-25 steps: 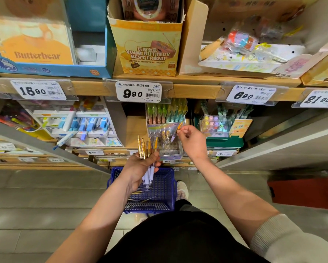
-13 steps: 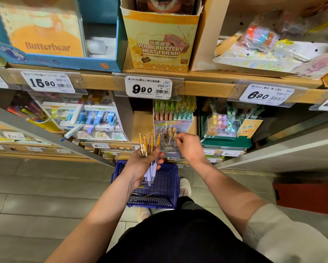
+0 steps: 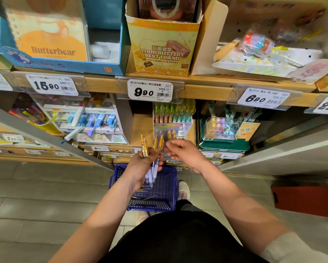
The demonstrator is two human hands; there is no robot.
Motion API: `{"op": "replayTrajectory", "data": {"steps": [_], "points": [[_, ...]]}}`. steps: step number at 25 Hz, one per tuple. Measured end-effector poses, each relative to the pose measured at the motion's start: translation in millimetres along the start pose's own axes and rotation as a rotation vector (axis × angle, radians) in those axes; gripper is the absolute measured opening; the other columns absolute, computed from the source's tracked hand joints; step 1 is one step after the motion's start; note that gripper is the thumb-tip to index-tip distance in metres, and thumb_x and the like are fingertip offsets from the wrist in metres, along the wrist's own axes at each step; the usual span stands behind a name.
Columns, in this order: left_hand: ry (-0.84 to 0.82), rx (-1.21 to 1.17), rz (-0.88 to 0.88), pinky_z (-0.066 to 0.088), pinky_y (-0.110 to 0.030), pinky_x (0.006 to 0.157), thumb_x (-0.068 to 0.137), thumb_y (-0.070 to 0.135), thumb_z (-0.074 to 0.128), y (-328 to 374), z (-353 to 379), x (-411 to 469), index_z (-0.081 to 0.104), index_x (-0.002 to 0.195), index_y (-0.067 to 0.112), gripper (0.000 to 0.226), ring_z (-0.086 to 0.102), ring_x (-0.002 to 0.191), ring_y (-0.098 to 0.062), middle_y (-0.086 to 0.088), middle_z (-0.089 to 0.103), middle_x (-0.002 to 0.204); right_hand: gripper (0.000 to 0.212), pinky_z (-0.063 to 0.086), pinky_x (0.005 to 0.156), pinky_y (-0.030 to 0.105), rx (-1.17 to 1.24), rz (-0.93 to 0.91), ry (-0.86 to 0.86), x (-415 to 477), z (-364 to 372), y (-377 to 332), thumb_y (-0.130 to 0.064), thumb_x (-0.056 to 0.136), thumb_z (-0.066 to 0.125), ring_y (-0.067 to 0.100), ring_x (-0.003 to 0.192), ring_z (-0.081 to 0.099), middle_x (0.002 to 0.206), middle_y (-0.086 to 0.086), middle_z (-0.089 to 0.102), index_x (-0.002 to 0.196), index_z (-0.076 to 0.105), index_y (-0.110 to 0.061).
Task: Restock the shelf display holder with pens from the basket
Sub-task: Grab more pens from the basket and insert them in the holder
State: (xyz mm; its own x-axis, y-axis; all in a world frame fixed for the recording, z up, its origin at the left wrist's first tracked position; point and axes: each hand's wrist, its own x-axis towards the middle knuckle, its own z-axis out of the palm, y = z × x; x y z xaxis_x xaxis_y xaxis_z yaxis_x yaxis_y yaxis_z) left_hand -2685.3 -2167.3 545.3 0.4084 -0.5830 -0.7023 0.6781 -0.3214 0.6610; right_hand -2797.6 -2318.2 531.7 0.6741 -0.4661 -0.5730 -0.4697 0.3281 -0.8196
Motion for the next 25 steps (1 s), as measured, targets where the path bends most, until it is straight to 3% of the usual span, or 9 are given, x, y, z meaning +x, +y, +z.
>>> {"op": "replayTrajectory", "data": {"steps": [5,10,14,18,21,25], "points": [[-0.033,-0.007,-0.02,0.06,-0.031,0.067,0.094,0.024,0.071,1.7,6.9,0.3,0.069,0.104,0.004,0.023,0.072,0.073,-0.02,-0.01,0.075,0.087,0.015,0.056,0.08,0.02,0.091,0.007,-0.027,-4.3,6.5,-8.7,-0.021,0.091,0.074,0.007,0.08,0.068,0.093,-0.002,0.074,0.105,0.074,-0.017],[-0.006,0.003,-0.025,0.061,-0.03,0.068,0.093,0.023,0.072,6.5,7.9,-0.6,0.069,0.112,-0.004,0.033,0.069,0.079,-0.023,-0.01,0.072,0.086,0.016,0.06,0.075,0.022,0.399,-0.017,0.16,-5.7,-13.7,-11.3,-0.015,0.085,0.077,0.014,0.081,0.075,0.088,0.008,0.078,0.098,0.075,-0.007],[0.034,-0.007,-0.022,0.059,-0.026,0.061,0.094,0.023,0.071,5.1,6.5,-2.3,0.065,0.116,-0.003,0.035,0.07,0.078,-0.022,-0.011,0.069,0.087,0.009,0.06,0.087,0.03,0.433,-0.099,0.336,-2.4,-30.7,-9.2,-0.007,0.093,0.069,0.019,0.085,0.073,0.092,0.01,0.075,0.101,0.07,-0.004],[0.043,-0.04,-0.03,0.06,-0.029,0.06,0.097,0.022,0.067,5.6,6.0,-2.6,0.066,0.106,0.001,0.023,0.071,0.07,-0.02,-0.011,0.071,0.084,0.009,0.057,0.087,0.028,0.074,-0.219,0.516,4.4,-30.4,-2.7,-0.011,0.094,0.07,0.017,0.086,0.073,0.088,0.006,0.077,0.102,0.069,-0.008],[0.037,-0.06,-0.042,0.062,-0.032,0.064,0.099,0.018,0.064,6.7,5.8,-2.5,0.064,0.102,0.002,0.016,0.071,0.072,-0.023,-0.013,0.072,0.085,0.007,0.054,0.08,0.015,-0.172,-0.32,0.529,7.7,-19.7,3.9,-0.02,0.091,0.074,0.0,0.08,0.068,0.085,-0.007,0.073,0.096,0.069,-0.02],[0.045,-0.083,-0.048,0.064,-0.035,0.068,0.101,0.009,0.06,8.2,5.9,-2.9,0.061,0.103,0.002,0.008,0.069,0.077,-0.027,-0.017,0.07,0.09,0.013,0.051,0.079,0.007,-0.365,-0.414,0.507,12.6,-7.9,15.1,-0.019,0.091,0.074,-0.005,0.082,0.066,0.088,-0.011,0.072,0.104,0.072,-0.016]]}}
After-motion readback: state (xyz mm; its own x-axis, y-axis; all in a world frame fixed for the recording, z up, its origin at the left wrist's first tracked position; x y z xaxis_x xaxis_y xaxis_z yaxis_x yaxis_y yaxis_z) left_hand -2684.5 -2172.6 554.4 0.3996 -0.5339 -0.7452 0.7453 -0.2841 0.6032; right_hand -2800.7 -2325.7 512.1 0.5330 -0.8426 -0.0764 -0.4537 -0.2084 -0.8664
